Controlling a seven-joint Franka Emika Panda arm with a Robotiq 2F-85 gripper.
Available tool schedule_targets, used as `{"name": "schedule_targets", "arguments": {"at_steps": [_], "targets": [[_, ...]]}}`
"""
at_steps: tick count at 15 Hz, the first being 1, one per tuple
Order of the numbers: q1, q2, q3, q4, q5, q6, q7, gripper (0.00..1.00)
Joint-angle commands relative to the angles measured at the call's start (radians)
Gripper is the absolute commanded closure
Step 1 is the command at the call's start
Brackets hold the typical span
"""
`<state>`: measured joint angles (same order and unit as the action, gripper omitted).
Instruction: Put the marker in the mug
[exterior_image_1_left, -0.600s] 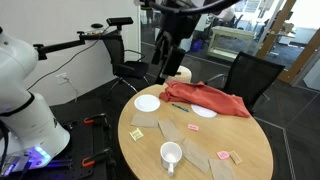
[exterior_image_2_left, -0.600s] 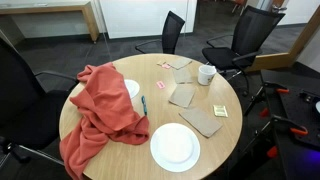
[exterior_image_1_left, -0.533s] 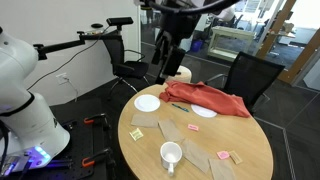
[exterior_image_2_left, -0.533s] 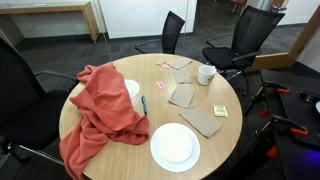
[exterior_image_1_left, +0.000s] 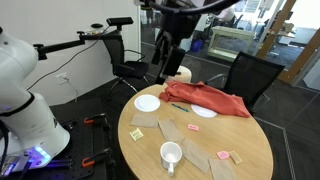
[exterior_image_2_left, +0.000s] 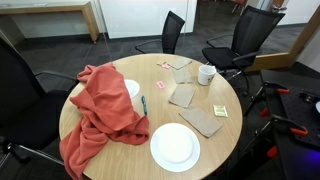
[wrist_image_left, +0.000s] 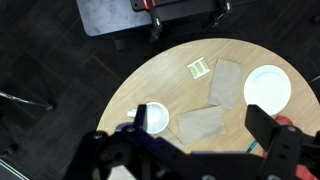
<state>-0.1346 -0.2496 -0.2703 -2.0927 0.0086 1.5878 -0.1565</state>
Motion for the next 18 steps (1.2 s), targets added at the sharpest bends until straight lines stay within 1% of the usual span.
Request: {"name": "schedule_targets", "arguments": {"at_steps": [1,3,6,10,14,17,18], "targets": [[0.010,0.117,0.043,0.072,0.054,0.050,0.034,0.00],[0.013,0.162,0.067,0.090,0.066,0.092,0.060,0.00],[0.019,0.236,0.109,0.120,0.064,0.138,0.141,0.00],[0.028,0.321,0.146,0.160,0.048,0.150,0.218,0.00],[0.057,0.393,0.180,0.193,0.033,0.166,0.288,0.00],[0.088,0.431,0.200,0.191,0.001,0.231,0.370,0.00],[0.099,0.437,0.204,0.180,-0.007,0.277,0.403,0.00]]}}
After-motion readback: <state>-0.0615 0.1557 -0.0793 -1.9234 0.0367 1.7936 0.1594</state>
